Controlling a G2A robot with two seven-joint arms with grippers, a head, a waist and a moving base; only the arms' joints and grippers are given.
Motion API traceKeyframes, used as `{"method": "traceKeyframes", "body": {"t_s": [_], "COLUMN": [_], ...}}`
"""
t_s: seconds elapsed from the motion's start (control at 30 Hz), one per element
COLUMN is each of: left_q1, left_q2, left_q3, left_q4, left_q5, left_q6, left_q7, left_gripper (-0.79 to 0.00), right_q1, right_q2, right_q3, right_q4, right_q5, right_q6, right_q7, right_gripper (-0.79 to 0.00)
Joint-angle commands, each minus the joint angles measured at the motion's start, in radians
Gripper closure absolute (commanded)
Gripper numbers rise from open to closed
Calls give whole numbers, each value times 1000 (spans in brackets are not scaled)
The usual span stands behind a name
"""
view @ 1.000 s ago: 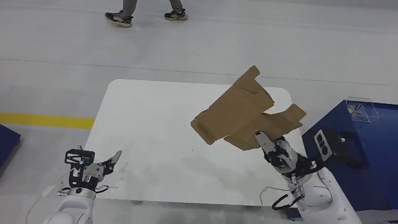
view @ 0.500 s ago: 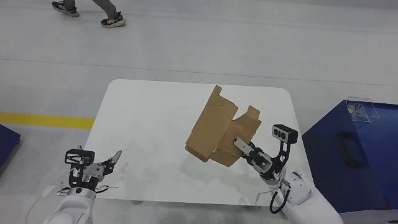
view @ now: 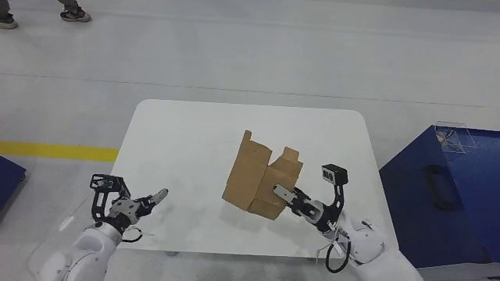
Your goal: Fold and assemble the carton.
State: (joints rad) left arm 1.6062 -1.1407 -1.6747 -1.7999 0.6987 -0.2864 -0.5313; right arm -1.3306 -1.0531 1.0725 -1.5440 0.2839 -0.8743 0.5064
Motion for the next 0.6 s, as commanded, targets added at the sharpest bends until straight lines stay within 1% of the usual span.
{"method": "traceKeyframes", "body": {"t_s": [0.0,0.07,0.13,0.17,0.23,0.33,0.43,0.57], "left_q1": [-98,-164,-232,-263,-316,-363,-386,-381], "left_q2": [12,19,23,24,26,23,24,31], "left_q3": [-52,-43,-13,5,54,129,183,237], "left_q4": [65,147,231,271,334,382,399,380], "left_q5": [-492,-678,-796,-834,-848,-909,-926,-962], "left_q6": [-7,-16,-15,-19,-19,-75,-76,-88], "left_q7": [-372,-537,-676,-723,-803,-910,-927,-914], "left_gripper": [-785,-785,-785,-785,-785,-785,-785,-785], "right_q1": [15,37,57,66,82,102,118,131], "right_q2": [-9,-18,-27,-32,-42,-55,-65,-79], "right_q3": [-56,-97,-140,-159,-192,-231,-255,-282], "right_q4": [34,72,100,112,132,154,181,206], "right_q5": [60,102,132,140,164,202,221,231], "right_q6": [9,16,22,25,32,39,40,48], "right_q7": [45,91,140,158,184,219,243,248], "right_gripper": [0,0,0,0,0,0,0,0]}}
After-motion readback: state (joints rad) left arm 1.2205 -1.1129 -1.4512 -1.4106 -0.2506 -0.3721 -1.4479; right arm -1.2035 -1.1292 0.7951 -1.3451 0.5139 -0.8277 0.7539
